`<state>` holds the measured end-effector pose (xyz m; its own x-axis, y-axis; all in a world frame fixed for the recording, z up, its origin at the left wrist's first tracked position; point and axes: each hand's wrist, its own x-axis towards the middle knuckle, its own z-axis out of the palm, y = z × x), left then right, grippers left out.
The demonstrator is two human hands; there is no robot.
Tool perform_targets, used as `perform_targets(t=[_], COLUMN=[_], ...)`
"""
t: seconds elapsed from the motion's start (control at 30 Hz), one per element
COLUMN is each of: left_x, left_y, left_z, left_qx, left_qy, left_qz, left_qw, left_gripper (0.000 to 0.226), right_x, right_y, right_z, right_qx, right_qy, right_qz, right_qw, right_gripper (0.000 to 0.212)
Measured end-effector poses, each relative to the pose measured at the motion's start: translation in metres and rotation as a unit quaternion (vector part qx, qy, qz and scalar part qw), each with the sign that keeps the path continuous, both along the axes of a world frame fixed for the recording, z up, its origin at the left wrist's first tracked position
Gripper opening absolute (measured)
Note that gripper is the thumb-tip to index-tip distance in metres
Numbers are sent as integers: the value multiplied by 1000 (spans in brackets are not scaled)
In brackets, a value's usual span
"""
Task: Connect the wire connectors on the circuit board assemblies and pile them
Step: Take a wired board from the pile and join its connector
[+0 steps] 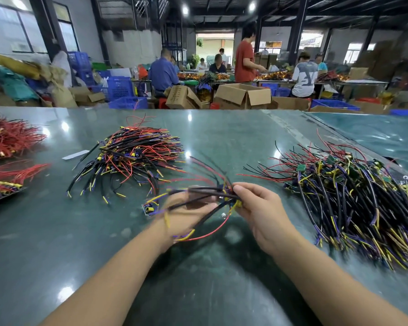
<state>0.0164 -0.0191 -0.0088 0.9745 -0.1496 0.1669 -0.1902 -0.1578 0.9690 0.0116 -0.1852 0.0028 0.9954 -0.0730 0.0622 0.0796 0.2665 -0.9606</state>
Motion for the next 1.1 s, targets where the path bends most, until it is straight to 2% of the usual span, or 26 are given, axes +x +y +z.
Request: perform_targets(t=[0.03,0.1,0.17,0.2,0.27,0.3,0.33,0.37,0.4,0.43,0.47,0.5,0.53,0.6,0.67,0.73,0.8,0.9,1.0,1.1], left_x=[-1,-4,-4,-3,0,1,0,1,1,1,2,2,3,4,1,-5,-10,-16,-19,-18], left_y=[0,8,25,34,49,57,62,66,67,66,65,64,64,61,50,35,21,6,0,0], left_z=[4,9,16,20,23,24,26,26,25,26,26,27,28,33,38,40,36,27,20,20], left_qx=[68,205,327,393,501,532,538,524,505,481,454,418,369,236,55,-68,-76,-28,8,-8], left_qy=[-43,-109,-152,-153,-82,-26,30,69,81,78,63,39,8,-46,-52,-8,34,47,38,47], left_qz=[26,93,186,245,323,327,318,306,297,293,303,320,342,355,286,184,108,45,22,20], left_qw=[996,968,914,873,799,781,780,792,806,823,836,849,864,903,955,981,991,997,999,999], left_gripper=[23,25,24,22,21,27,31,29,24,20,21,22,21,20,18,13,7,5,12,14], right_x=[1,5,9,9,10,9,8,8,8,8,7,5,2,-2,-7,-11,-13,-13,-13,-11], right_y=[-2,-7,-13,-15,-15,-14,-12,-10,-9,-8,-7,-5,-3,1,5,10,14,16,16,13], right_z=[1,3,4,4,3,3,1,-1,-4,-6,-10,-10,-9,-5,-2,0,1,3,5,4], right_qx=[20,66,88,87,72,54,14,-81,-224,-367,-470,-516,-517,-469,-418,-340,-278,-224,-231,-238], right_qy=[8,31,53,58,53,48,39,27,15,2,-22,-55,-90,-149,-163,-140,-114,-97,-109,-130], right_qz=[-31,-90,-132,-139,-129,-113,-93,-74,-66,-67,-77,-90,-103,-112,-93,-57,-14,23,35,32], right_qw=[999,993,986,985,988,991,995,994,972,928,879,850,845,863,889,928,954,970,966,962], right_gripper=[9,11,13,14,18,20,21,18,13,11,18,24,26,22,21,19,16,11,15,20])
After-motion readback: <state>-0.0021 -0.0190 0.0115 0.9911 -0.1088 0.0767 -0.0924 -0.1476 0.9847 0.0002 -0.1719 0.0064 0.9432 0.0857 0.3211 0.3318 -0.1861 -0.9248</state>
